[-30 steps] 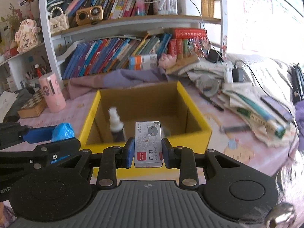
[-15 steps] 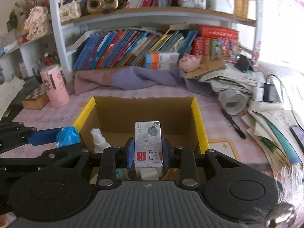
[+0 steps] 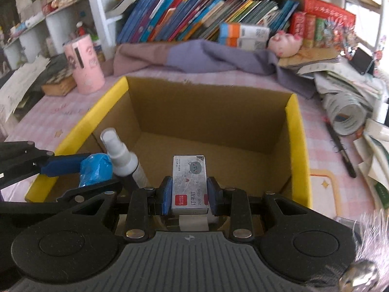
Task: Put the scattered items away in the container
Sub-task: 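Lower the blue item and white-red box into the yellow box and open both tools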
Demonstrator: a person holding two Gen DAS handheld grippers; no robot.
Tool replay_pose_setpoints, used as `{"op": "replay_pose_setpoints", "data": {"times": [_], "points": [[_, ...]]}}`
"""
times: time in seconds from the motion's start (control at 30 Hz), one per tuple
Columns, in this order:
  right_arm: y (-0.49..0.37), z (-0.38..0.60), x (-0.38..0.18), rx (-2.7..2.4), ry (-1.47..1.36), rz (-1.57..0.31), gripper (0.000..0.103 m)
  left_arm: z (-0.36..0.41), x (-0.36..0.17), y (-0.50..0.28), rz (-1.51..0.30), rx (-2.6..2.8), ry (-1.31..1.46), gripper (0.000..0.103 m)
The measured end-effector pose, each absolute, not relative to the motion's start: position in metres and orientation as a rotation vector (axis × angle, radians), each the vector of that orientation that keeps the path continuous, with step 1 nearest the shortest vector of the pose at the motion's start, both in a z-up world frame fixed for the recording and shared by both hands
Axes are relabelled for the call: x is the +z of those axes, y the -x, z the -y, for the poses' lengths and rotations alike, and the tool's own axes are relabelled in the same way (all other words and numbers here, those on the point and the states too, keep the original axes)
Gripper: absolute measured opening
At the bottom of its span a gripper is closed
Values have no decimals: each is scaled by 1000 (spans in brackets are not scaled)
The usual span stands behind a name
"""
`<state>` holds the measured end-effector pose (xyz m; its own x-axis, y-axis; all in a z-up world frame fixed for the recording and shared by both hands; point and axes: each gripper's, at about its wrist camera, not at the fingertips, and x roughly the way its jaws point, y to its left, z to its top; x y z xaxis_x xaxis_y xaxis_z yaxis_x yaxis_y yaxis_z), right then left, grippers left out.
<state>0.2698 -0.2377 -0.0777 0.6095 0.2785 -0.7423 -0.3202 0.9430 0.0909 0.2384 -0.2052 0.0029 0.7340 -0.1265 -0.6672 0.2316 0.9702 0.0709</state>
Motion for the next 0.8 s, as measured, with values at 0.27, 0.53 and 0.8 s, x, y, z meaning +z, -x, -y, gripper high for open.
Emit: {"op": "replay_pose_setpoints", "data": {"times": [0.27, 0.53, 0.8], "points": [[-278, 239, -87, 384, 47, -878, 28, 204, -1, -238, -726, -159, -116, 38], [-273, 243, -82, 398, 33, -838, 38, 205, 5, -225, -673, -127, -110, 67], [-258, 250, -65, 365, -7, -754, 49, 205, 16, -209, -602, -105, -139, 80]]}}
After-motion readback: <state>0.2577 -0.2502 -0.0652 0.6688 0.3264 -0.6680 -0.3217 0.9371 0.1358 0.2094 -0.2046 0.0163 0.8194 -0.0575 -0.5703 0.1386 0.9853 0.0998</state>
